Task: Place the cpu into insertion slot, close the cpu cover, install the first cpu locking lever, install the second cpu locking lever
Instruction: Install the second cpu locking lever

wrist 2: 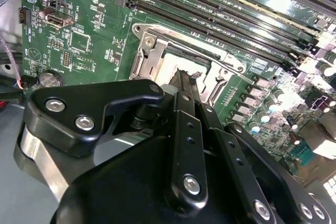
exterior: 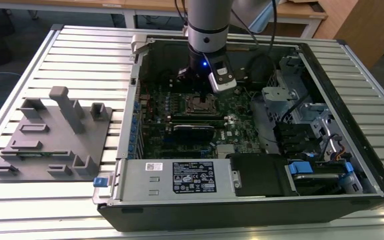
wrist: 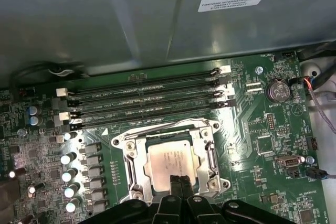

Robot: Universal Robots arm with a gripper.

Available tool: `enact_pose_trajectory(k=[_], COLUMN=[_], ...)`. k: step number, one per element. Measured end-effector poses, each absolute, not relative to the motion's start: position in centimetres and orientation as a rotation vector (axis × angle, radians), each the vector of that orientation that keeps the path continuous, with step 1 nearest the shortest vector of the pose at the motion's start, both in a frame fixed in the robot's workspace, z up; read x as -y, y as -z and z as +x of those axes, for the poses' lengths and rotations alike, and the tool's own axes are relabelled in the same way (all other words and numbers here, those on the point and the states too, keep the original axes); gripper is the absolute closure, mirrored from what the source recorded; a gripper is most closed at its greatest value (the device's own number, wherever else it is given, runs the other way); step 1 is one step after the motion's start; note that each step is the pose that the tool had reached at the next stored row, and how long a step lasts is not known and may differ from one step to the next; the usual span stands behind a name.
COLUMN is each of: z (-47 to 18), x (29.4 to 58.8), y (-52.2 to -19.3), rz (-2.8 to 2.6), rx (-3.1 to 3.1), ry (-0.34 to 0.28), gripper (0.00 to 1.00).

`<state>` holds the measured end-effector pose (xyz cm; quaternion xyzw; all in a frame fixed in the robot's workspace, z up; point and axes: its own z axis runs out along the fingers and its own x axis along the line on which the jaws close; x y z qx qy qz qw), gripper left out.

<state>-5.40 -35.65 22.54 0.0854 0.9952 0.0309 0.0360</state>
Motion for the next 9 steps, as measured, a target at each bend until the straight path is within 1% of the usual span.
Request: enact_pose_trajectory(k=[9], z=[-5.4], x=[35.65], y=[-22.85], rz=[0.262], rx=[-3.057], ry=[-0.095], gripper=[0.9])
